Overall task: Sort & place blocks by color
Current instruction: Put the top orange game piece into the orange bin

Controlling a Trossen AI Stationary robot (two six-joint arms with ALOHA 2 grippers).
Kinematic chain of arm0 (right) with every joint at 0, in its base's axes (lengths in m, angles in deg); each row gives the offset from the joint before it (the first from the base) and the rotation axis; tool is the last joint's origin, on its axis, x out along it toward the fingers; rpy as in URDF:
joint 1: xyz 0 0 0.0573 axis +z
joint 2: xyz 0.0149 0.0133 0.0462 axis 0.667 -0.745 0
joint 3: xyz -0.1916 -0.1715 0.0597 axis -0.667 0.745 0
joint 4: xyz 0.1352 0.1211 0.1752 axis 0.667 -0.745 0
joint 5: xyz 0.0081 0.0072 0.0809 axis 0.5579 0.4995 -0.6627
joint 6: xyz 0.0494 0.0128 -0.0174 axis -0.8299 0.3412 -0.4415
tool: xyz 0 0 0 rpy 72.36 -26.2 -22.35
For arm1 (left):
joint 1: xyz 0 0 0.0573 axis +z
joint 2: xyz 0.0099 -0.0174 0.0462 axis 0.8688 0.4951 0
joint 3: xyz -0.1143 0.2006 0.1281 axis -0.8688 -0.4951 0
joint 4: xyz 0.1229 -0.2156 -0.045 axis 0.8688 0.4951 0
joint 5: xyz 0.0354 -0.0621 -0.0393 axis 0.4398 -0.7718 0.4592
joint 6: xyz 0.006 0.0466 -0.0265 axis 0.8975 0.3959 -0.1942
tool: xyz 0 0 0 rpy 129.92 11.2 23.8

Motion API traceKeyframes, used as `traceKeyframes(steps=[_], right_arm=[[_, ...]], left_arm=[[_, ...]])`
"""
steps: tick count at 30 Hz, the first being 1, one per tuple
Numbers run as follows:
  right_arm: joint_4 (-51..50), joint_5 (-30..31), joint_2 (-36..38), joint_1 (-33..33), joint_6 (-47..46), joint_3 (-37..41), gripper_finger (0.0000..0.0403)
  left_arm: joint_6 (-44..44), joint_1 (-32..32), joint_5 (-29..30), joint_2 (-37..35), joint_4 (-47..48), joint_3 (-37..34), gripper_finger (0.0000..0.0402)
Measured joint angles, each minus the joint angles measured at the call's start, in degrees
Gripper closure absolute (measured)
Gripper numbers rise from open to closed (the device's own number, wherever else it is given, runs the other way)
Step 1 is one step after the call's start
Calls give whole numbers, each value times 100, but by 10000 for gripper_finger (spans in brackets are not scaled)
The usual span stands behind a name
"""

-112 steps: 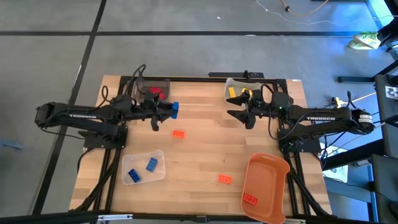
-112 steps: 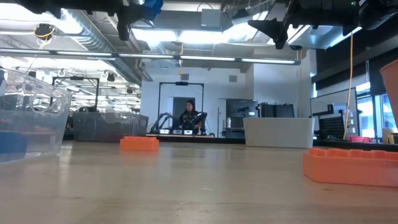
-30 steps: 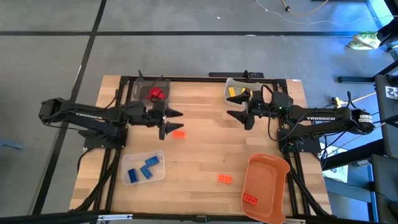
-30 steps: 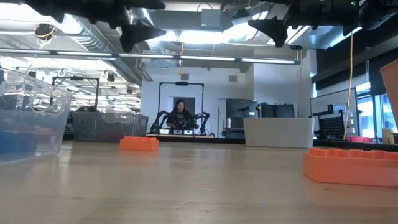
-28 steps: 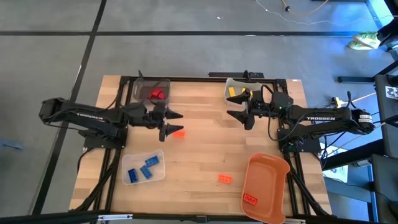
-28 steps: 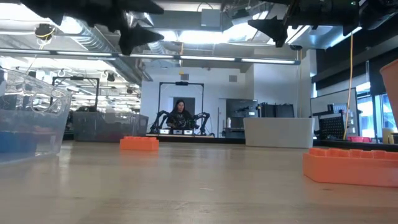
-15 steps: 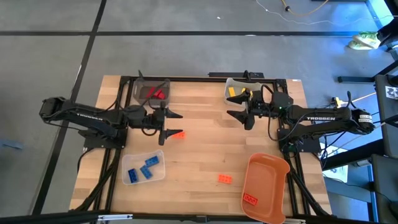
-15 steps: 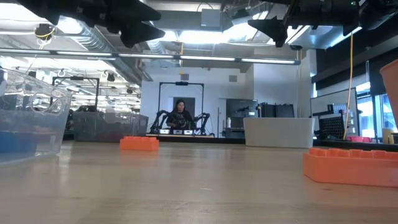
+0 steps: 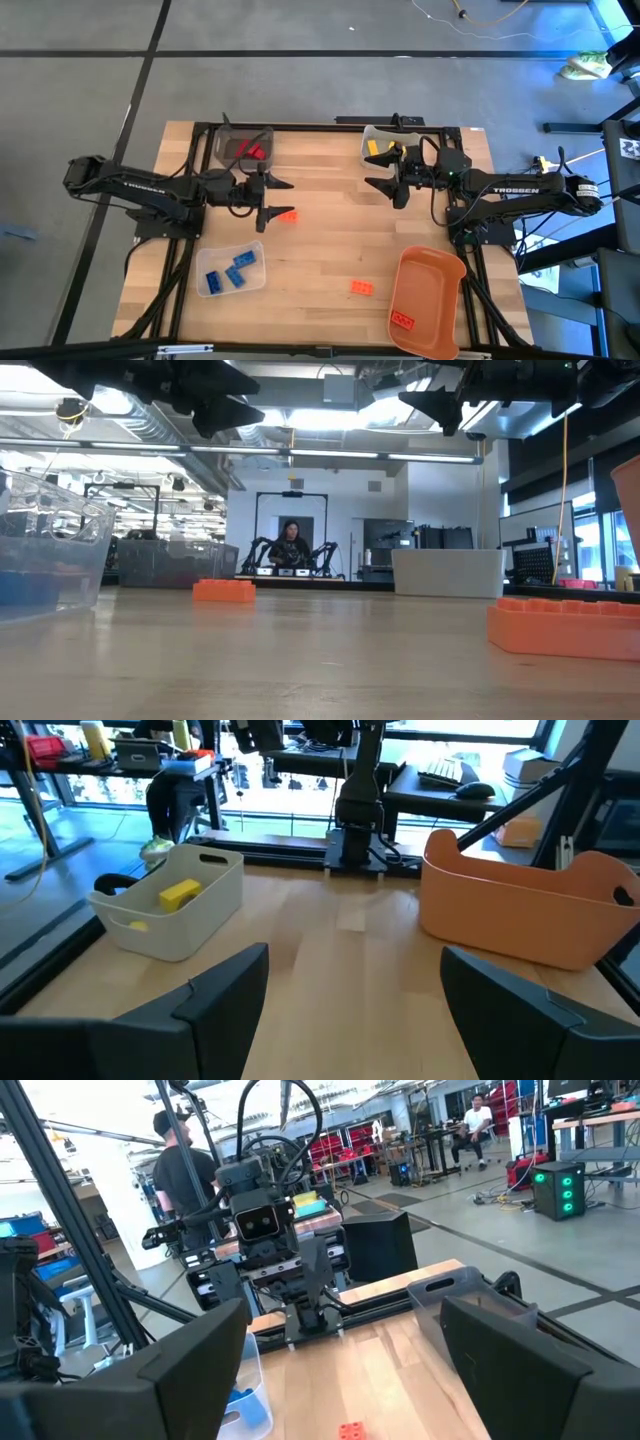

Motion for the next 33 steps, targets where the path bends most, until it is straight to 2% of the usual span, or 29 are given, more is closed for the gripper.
traceKeyframes(steps=[13,17,23,26,29,33], right_arm=[[-5,0,0,0,1,0,68],[-8,2,0,0,1,0,68],[-43,2,0,0,12,0,68],[-48,2,0,0,13,0,68],[-51,2,0,0,3,0,68],[-82,2,0,0,3,0,68]], left_arm=[[-61,4,-12,1,532,5,115],[-852,161,-114,97,1341,220,115],[-639,608,-612,909,3398,1377,115],[6,752,-1082,1558,4229,1775,115],[654,707,-1301,2154,4415,1979,115],[1058,622,-1067,2804,4437,1982,115]])
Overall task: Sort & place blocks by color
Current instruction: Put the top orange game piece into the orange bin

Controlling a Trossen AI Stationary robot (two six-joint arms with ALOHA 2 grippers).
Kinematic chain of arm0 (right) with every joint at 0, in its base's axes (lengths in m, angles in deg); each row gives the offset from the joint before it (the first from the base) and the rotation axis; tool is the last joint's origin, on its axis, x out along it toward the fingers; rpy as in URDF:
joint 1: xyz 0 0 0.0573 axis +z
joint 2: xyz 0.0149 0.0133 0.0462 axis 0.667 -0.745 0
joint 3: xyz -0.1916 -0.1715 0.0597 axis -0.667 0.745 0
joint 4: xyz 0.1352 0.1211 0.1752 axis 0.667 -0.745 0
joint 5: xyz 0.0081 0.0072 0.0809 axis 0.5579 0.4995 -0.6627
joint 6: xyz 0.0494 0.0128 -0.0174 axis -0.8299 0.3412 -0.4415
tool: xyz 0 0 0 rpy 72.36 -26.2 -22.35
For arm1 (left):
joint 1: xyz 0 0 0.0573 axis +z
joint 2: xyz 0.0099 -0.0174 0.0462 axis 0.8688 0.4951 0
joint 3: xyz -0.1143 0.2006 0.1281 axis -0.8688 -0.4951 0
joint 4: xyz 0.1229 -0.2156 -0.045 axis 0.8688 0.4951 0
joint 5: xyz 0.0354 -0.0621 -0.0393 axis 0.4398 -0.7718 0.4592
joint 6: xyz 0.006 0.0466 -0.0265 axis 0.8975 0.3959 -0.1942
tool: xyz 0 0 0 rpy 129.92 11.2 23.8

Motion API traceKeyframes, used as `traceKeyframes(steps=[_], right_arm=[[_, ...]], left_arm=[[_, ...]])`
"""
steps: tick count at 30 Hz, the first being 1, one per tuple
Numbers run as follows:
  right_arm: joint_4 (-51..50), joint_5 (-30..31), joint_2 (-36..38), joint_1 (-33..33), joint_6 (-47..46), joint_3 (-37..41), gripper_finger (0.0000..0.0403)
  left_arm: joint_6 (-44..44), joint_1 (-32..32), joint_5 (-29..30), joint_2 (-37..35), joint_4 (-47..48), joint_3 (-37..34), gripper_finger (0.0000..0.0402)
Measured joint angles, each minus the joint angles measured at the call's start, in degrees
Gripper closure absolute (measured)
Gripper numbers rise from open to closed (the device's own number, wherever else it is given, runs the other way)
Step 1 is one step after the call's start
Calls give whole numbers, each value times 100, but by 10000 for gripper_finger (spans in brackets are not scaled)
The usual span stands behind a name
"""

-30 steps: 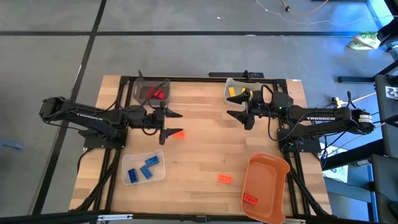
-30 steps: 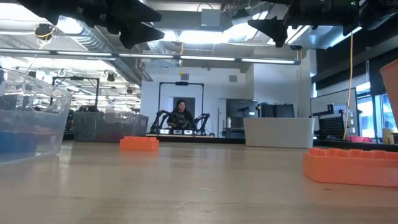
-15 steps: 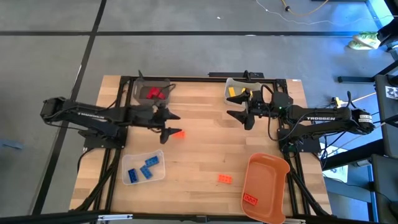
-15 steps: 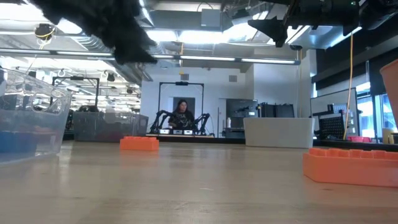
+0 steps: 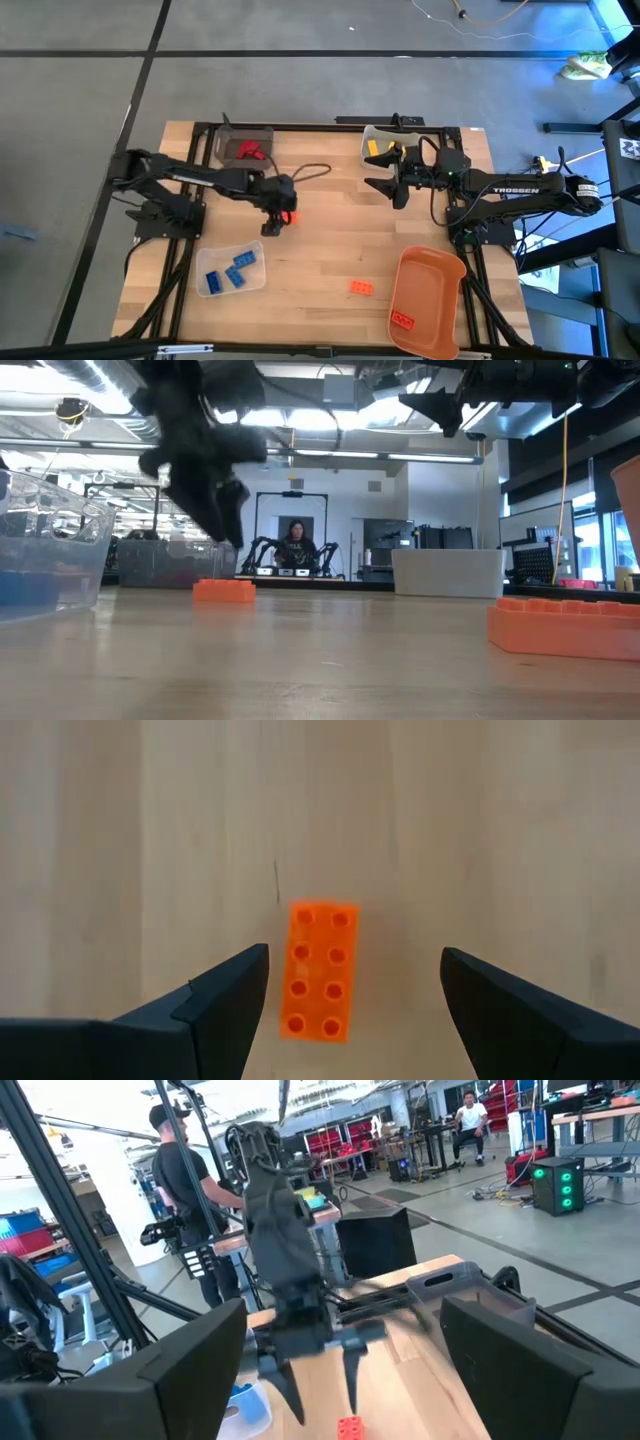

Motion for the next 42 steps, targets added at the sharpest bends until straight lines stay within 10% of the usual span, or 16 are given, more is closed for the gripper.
traceKeyframes(steps=[17,27,33,42], right_arm=[[-76,0,0,0,15,0,68],[-82,0,0,0,-272,0,68],[-151,4,-29,14,-646,0,68],[-538,130,-1188,123,-5169,2,68]], left_arm=[[137,-185,667,1183,93,10,124],[18,-198,526,1103,52,-14,276],[-313,-190,563,396,-117,-26,275],[-629,-184,1340,-634,-572,-17,275]])
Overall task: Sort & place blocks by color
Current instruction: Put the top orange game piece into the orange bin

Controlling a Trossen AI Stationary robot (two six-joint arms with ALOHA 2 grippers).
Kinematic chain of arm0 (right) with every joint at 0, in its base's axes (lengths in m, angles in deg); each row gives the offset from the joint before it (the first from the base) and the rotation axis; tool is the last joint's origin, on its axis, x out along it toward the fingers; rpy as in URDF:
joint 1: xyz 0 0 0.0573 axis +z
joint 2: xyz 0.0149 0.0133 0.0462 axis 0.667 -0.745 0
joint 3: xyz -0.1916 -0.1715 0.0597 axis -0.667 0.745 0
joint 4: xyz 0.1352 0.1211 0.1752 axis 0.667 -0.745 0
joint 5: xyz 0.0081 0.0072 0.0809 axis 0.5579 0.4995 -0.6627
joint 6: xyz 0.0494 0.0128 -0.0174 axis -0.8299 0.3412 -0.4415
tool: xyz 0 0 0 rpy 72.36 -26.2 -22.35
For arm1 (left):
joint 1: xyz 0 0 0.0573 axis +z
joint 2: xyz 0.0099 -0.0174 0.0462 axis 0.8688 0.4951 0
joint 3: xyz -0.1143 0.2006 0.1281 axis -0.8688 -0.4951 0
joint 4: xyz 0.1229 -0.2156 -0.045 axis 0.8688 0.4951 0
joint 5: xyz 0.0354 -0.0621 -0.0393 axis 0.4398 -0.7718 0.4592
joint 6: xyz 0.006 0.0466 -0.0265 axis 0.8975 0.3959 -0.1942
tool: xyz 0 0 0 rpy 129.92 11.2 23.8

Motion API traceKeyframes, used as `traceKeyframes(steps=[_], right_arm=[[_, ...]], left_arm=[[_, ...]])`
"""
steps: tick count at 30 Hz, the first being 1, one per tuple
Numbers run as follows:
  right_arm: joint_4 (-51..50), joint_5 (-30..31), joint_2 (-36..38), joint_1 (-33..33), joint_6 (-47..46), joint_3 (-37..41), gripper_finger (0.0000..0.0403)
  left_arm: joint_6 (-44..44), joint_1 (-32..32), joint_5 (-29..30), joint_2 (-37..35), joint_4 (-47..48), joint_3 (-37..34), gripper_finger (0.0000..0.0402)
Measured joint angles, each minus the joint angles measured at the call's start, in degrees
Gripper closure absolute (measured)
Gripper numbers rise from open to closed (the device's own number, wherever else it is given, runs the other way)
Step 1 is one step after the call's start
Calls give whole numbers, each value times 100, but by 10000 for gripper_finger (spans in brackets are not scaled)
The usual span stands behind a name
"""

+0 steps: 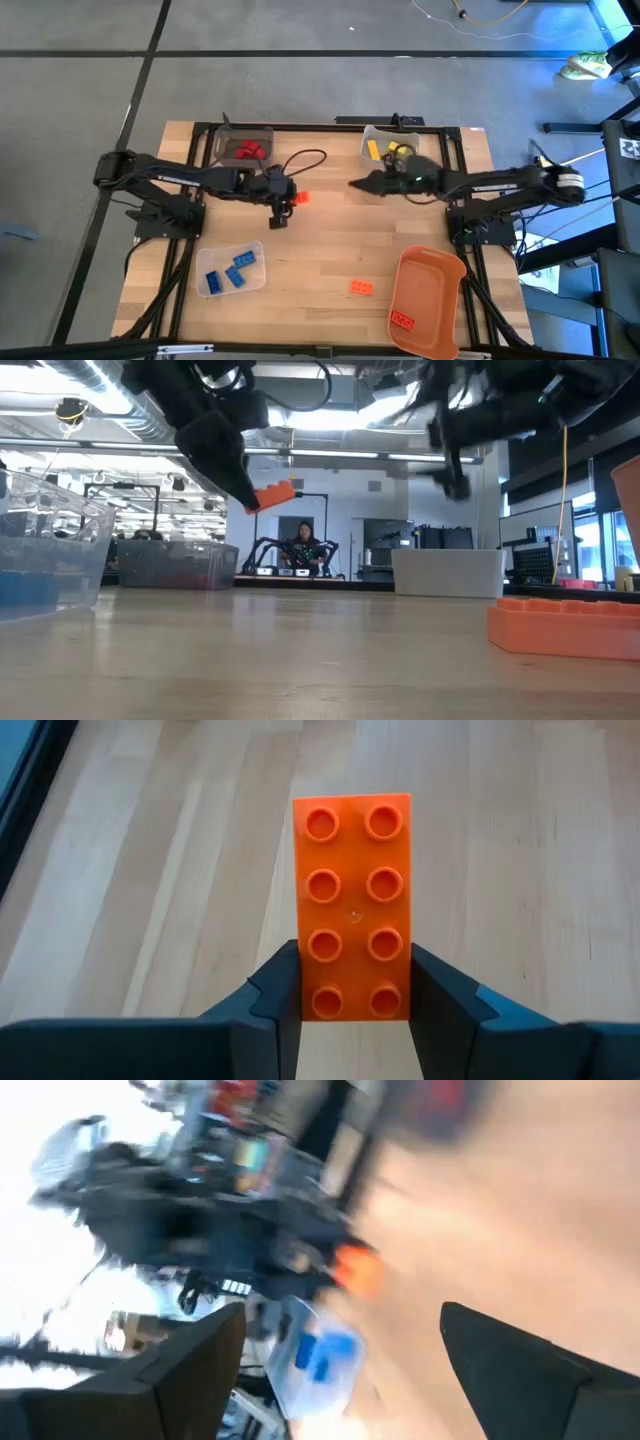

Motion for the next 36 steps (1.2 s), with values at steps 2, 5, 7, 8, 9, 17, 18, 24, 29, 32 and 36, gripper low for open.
traceKeyframes(steps=[2,5,7,8,9,17,18,24,29,32,36], right_arm=[[84,-23,-443,70,-600,10,68],[661,-15,-1097,225,-1044,3,68],[1078,14,-1504,324,-1298,-57,68],[1173,14,-1717,365,-1340,-163,68],[1185,14,-1888,404,-1372,-302,68],[1100,-172,-3114,534,-1254,-1509,68],[1062,-249,-3218,531,-1252,-1591,68],[989,-259,-3436,526,-1249,-1744,73],[728,-306,-3419,537,-1242,-1766,93],[746,-190,-3419,534,-1246,-1766,95],[755,4,-3419,533,-1246,-1766,95]], left_arm=[[3,23,7,-25,28,0,275],[1,45,-119,82,-39,2,275],[-10,43,-241,186,-69,-6,275],[-40,32,-264,257,-195,-2,275],[-95,22,-336,339,-314,23,275],[-145,-82,-364,971,-224,474,275],[-155,-89,-350,999,-142,481,275],[-274,-86,-282,995,-62,511,275],[-274,-86,-226,998,-11,550,275],[-274,-86,-223,983,-115,551,275],[-270,-86,-342,984,-153,551,275]])
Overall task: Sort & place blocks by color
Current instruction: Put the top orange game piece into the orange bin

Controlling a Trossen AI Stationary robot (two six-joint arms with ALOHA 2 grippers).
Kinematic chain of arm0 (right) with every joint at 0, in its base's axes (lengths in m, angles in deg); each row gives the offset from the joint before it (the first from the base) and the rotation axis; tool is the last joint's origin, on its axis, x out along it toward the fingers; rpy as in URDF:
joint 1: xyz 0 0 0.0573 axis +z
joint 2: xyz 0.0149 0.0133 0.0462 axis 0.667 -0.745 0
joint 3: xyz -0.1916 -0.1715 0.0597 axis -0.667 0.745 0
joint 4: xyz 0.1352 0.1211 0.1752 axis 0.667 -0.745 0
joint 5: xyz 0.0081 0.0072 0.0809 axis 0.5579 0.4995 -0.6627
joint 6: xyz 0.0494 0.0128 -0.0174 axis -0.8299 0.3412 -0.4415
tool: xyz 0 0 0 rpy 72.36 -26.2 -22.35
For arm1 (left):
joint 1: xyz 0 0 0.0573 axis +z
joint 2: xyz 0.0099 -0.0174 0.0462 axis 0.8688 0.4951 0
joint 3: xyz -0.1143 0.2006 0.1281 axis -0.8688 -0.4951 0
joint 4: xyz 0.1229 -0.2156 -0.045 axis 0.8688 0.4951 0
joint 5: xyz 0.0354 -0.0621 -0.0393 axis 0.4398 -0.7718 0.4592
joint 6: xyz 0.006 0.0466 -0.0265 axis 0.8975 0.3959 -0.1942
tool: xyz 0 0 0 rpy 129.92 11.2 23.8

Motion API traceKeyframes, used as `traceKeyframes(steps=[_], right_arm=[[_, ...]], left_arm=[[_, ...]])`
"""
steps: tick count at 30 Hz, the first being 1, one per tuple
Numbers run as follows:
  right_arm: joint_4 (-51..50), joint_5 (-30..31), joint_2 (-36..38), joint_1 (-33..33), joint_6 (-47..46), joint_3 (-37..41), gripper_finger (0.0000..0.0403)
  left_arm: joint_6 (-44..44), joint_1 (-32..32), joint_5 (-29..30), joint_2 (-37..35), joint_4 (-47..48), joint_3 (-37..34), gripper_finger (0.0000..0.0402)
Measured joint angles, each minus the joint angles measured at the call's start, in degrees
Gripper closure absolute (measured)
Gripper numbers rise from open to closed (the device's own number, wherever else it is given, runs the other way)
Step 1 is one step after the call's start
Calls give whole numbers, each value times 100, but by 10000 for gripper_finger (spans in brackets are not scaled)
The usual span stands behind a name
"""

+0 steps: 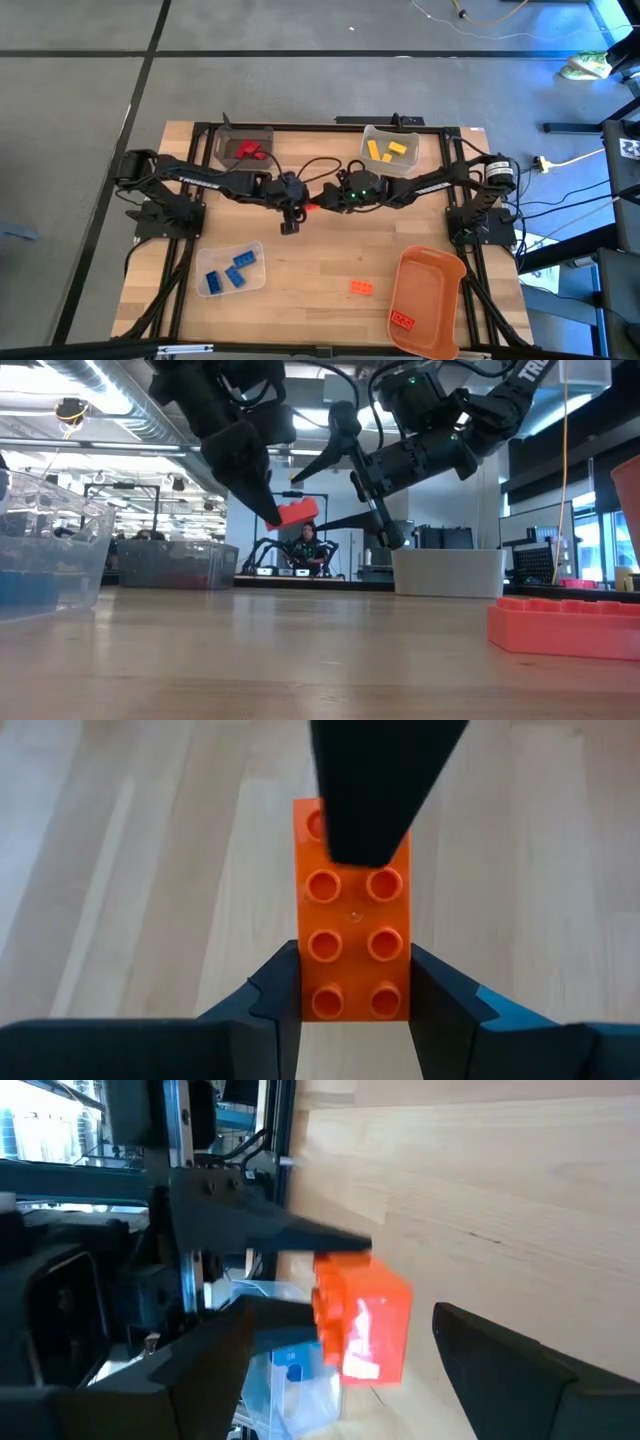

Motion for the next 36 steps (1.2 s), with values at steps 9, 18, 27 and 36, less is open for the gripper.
traceKeyframes(steps=[9,18,27,36], right_arm=[[-17,-32,2,36,0,0,96],[-39,-29,2,45,2,7,127],[-37,-29,9,45,2,9,157],[-35,25,9,45,7,9,222]], left_arm=[[0,7,27,0,-153,0,275],[0,4,26,0,-255,-2,275],[0,4,27,0,-253,-2,275],[2,0,-32,0,-251,-4,275]])
